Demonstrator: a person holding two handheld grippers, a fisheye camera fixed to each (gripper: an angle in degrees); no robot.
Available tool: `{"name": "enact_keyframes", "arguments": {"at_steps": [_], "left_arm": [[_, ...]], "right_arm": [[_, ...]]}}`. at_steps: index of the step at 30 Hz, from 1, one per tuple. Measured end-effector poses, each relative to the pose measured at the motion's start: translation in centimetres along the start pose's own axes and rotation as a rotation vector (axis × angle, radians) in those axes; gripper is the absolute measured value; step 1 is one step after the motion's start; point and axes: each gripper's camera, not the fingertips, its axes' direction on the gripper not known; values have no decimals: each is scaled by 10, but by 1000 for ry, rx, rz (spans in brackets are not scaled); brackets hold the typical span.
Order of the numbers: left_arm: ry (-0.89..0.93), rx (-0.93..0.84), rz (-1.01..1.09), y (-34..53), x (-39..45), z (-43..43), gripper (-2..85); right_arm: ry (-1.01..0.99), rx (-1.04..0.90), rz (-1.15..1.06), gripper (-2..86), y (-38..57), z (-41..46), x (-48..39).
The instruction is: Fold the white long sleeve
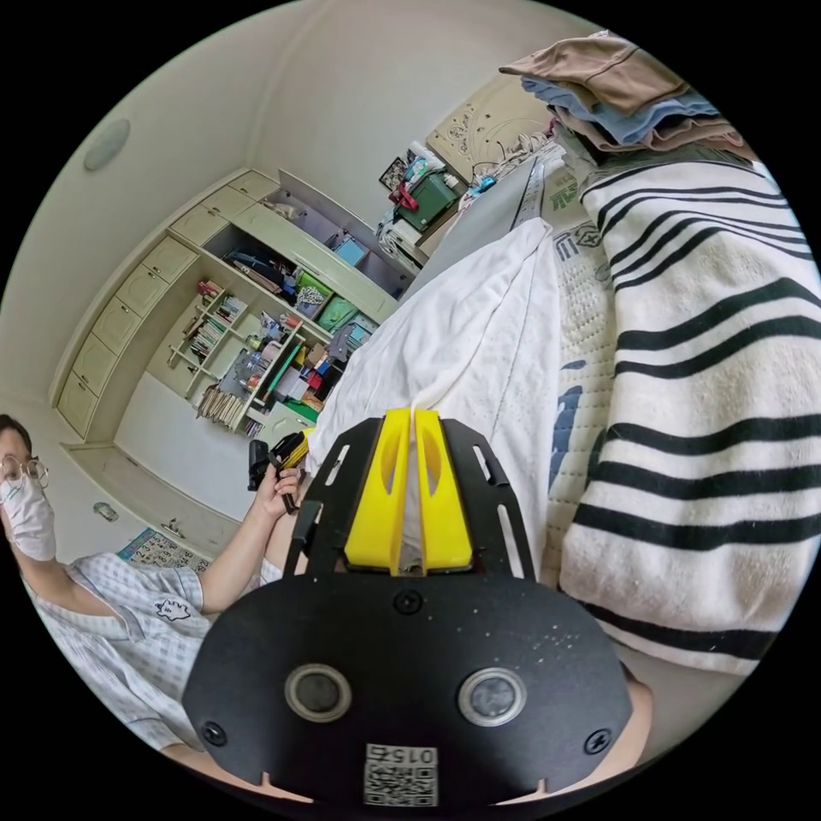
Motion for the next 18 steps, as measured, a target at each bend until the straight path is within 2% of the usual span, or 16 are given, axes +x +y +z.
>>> {"name": "enact_keyframes", "arguments": {"at_steps": [5,10,14,18], "left_arm": [[93,83,-4,10,-3,-24,-8],[26,70,36,14,3,-29,-9],[146,69,59,22,6,-34,-9],[176,75,124,32,20,-38,-9]], "right_arm": [[-36,30,-29,0,12,-18,-7],[16,-15,-46,-2,23,-16,-6],[-61,-12,-95,-3,35,-23,-12],[-99,-35,-151,-4,45,-25,-16]]}}
